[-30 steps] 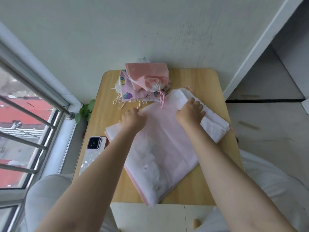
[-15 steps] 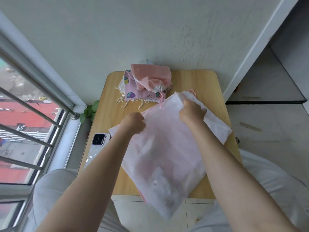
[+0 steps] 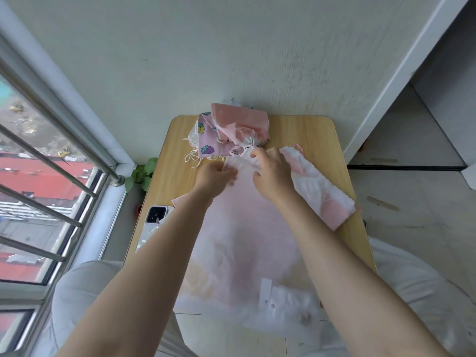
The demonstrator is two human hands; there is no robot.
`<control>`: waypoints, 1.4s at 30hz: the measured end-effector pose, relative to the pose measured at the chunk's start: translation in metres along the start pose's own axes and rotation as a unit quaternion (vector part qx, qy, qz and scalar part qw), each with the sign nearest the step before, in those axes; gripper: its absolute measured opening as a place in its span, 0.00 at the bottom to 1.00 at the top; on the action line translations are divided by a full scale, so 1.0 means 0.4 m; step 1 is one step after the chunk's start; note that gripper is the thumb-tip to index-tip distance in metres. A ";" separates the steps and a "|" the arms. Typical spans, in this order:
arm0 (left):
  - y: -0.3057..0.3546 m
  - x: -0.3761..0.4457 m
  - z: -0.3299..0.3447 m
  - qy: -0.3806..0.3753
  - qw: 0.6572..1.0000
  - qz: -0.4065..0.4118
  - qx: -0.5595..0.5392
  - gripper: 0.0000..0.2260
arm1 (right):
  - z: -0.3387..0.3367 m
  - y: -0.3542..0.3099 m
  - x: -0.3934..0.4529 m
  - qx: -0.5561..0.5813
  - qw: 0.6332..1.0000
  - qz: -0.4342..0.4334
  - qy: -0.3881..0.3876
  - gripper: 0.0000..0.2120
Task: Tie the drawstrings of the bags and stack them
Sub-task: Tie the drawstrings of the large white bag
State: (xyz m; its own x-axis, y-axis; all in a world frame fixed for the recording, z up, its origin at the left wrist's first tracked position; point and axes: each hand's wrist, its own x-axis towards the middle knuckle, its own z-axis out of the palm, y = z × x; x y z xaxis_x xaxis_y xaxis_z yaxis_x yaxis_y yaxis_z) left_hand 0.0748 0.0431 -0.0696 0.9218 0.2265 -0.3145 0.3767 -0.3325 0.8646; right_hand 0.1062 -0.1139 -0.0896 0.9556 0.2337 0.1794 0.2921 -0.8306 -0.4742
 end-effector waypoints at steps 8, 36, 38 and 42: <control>-0.006 -0.029 -0.013 -0.008 0.998 -0.013 -0.065 0.05 | 0.003 -0.013 0.004 -0.049 0.998 -0.024 -0.044 0.05; -0.171 0.013 -0.138 0.312 0.892 -0.197 -0.259 0.16 | -0.020 0.079 -0.039 0.269 0.862 0.428 -0.031 0.20; -0.188 0.013 -0.152 0.328 0.866 -0.233 -0.297 0.16 | -0.035 0.102 -0.045 0.319 0.818 0.478 0.022 0.17; -0.188 0.001 -0.149 0.305 0.847 -0.228 -0.370 0.14 | -0.051 0.112 -0.055 0.451 0.732 0.509 0.037 0.09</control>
State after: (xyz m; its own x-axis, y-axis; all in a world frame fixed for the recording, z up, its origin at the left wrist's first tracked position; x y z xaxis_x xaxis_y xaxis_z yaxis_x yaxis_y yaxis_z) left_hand 0.0413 0.1227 -0.1113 0.3917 0.6832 -0.6163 0.3127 0.5311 0.7875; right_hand 0.0976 -0.1663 -0.0972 0.7005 -0.3302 -0.6327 -0.6317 0.1256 -0.7650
